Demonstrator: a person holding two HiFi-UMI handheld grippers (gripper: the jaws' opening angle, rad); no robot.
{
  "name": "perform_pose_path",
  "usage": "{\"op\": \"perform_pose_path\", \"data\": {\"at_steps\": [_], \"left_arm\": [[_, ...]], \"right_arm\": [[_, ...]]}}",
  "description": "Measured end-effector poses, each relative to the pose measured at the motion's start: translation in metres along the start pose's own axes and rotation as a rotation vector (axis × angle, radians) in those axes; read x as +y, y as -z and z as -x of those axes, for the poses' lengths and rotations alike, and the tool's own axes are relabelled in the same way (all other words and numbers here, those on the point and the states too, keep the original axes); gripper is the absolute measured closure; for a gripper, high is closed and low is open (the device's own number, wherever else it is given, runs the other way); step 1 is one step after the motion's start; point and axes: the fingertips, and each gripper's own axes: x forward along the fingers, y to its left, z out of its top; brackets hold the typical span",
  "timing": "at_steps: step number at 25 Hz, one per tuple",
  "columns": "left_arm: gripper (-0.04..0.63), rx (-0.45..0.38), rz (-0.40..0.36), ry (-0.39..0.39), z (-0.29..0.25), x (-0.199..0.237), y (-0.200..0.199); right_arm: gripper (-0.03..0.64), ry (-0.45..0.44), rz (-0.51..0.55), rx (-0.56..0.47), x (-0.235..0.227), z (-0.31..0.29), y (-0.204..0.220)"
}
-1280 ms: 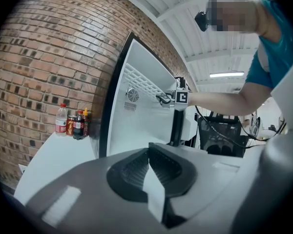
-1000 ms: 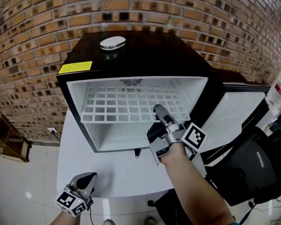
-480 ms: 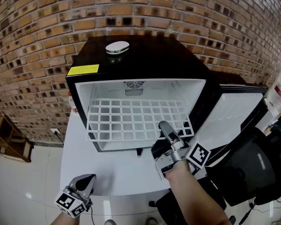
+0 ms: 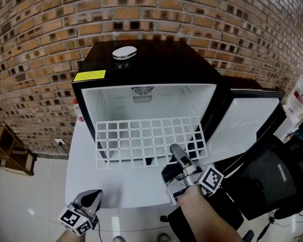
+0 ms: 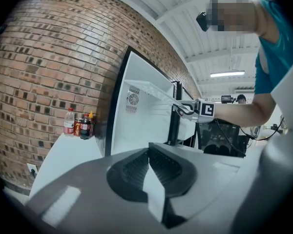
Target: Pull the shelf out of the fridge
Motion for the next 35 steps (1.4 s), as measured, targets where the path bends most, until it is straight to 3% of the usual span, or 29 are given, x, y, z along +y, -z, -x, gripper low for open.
{"op": "perform_pose_path", "data": {"at_steps": [4,9,16,25,35], "left_arm": [[0.614,0.003,-0.001,0.002,0.002,-0.006,0.0],[0.614,0.011,-0.007,-0.022,0.006,-0.016,-0.001],[0.614,-0.001,-0.059,-0.097,0.014,-0.057,-0.022],[0.614,0.003,-0.023,-0.156,0.052,-0.095,-0.016],[0.614,-0.018,-0.015,-0.081,0.129,-0.097,-0.025]], "right_arm": [[0.589,0.011,0.016,-0.003,-0.005,0.018,-0.001],[0.591,0.014,-0.047,-0.015,-0.006,0.049,-0.003],[0.591,-0.003,-0.142,0.052,0.013,0.086,-0.002],[0.591,0.009,-0.149,0.114,0.034,0.131,0.0],[0.591,0.005,-0.119,0.052,0.054,0.167,0.066]]}}
